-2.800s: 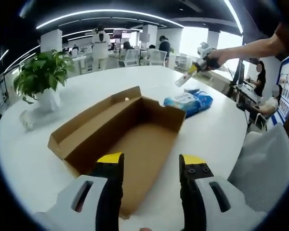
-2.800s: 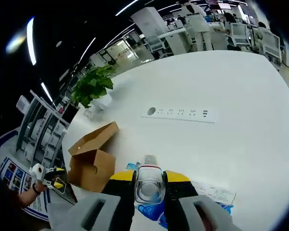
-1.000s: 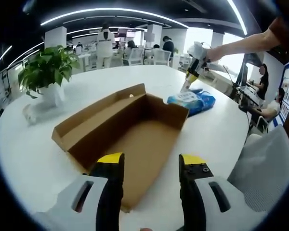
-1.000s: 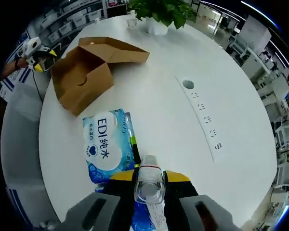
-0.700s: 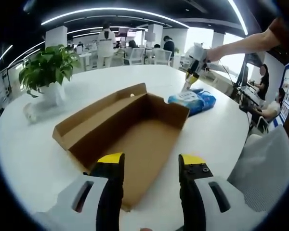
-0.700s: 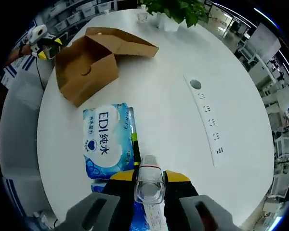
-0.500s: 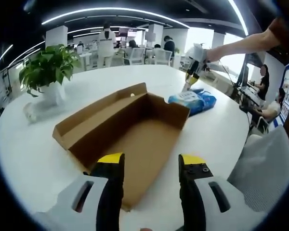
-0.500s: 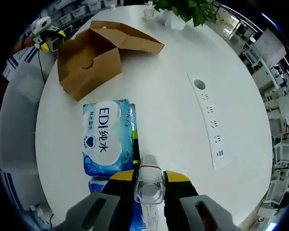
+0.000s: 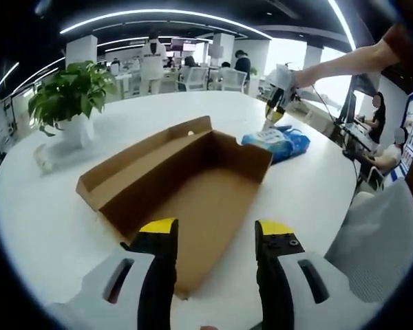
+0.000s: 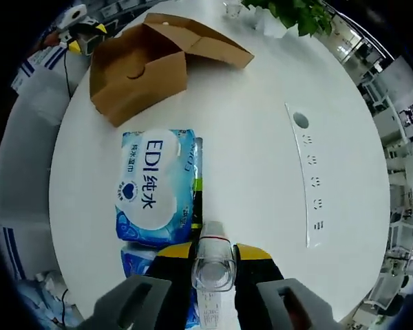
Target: Operate the shoe box by opening the lid, removing the specified soft item, and placing it in the target area until the item is outside and the box remains undamaged.
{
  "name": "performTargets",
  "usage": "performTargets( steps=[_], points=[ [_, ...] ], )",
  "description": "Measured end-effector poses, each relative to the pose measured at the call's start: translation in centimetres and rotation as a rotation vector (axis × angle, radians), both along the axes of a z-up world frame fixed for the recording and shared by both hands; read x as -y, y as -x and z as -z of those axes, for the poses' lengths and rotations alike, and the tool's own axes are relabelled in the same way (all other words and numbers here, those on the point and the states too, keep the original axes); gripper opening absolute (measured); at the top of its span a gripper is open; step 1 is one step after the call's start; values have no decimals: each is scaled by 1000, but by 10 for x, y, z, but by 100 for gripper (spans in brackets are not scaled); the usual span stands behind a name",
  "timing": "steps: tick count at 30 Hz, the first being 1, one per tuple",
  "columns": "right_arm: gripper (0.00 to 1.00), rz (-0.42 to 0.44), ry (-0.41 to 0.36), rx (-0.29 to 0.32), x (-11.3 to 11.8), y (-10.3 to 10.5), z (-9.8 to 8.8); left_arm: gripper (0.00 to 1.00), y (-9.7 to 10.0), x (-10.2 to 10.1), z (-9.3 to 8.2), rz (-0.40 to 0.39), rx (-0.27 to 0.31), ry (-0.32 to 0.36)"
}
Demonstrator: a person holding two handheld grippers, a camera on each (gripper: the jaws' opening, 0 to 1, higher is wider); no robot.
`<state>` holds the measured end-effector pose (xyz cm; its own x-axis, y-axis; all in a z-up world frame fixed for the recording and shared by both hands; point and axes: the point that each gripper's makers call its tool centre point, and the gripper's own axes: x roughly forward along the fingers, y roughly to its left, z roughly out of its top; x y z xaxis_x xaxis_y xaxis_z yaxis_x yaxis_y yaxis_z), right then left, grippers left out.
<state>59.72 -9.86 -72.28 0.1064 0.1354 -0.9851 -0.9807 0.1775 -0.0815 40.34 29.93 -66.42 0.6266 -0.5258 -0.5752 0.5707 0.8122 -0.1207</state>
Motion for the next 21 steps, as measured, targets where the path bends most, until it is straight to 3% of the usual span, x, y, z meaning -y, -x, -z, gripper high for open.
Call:
performTargets(
  steps=[21],
  points=[
    [19, -37, 13, -5, -4, -3, -3, 44, 0, -3, 1, -7, -4, 1]
  ],
)
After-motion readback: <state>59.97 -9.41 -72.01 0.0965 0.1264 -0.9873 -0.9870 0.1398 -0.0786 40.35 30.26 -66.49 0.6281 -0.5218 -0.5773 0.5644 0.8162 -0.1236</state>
